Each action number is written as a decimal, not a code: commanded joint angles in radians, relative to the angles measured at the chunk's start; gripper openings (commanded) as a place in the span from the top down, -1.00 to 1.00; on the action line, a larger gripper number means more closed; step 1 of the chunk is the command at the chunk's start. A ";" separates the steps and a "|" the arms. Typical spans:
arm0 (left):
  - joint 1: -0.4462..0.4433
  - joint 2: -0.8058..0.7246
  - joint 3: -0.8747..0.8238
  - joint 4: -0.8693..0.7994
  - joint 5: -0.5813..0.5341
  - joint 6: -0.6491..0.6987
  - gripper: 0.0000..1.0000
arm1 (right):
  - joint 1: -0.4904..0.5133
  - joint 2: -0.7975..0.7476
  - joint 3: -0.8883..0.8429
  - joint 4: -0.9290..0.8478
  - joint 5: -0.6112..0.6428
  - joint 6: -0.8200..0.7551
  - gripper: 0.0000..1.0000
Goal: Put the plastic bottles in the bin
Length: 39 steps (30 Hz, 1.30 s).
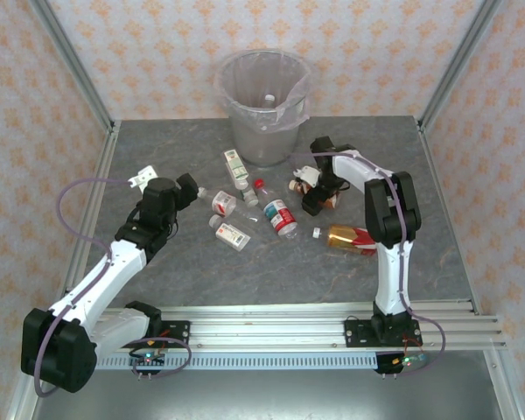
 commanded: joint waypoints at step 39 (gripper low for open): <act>0.012 0.078 0.036 0.003 0.037 -0.021 -1.00 | 0.001 -0.288 -0.274 0.257 0.073 0.078 0.19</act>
